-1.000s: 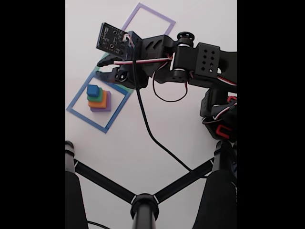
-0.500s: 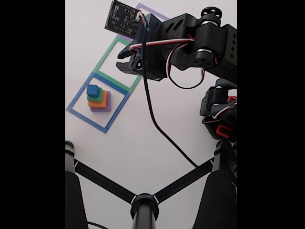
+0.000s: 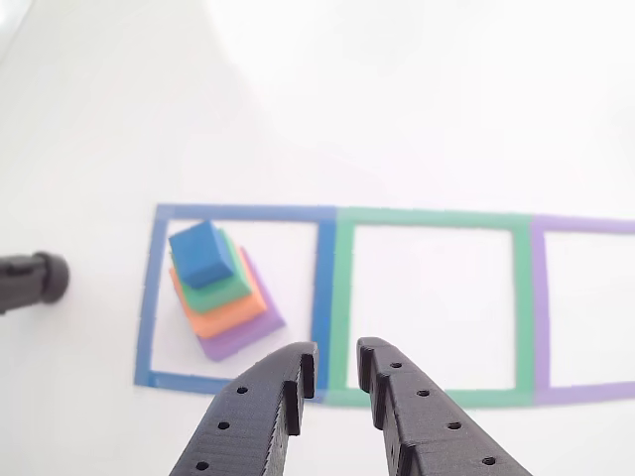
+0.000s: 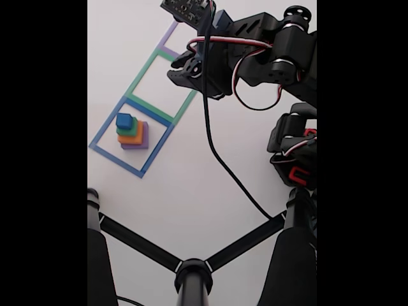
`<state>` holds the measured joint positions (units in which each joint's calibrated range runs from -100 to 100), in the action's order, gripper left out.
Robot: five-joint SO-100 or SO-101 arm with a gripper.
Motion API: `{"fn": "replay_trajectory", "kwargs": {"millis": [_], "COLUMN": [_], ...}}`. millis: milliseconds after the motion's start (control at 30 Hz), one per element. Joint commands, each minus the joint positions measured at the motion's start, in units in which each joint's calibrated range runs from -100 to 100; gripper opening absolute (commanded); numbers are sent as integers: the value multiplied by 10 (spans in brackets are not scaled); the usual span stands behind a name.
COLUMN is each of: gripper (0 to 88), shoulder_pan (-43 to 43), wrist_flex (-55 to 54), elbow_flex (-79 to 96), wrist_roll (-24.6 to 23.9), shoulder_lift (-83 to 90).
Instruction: Tower of hanoi
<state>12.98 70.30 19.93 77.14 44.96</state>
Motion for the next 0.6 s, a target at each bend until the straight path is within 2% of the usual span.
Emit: {"fn": "replay_trajectory", "kwargs": {"millis": [0,67,100,167,233,267,333,400,433,567], "gripper": [34,19,11,1,0,0,0,0,0,0], "shoulder_pan": [-13,-18,-21,-27,-33,-35,-39,-43,-46,-60], "wrist_flex": [-54,-71,-75,-75,-74,-74,-80,-80,-85,-116], "elbow_flex": [45,76,90,115,136,146,173,200,220,301], "wrist_roll": [-121,-161,-225,-290,-426,-452,-580,-628,-672,-771], "shoulder_lift": [36,43,50,62,77,84,101,123,135,196]}}
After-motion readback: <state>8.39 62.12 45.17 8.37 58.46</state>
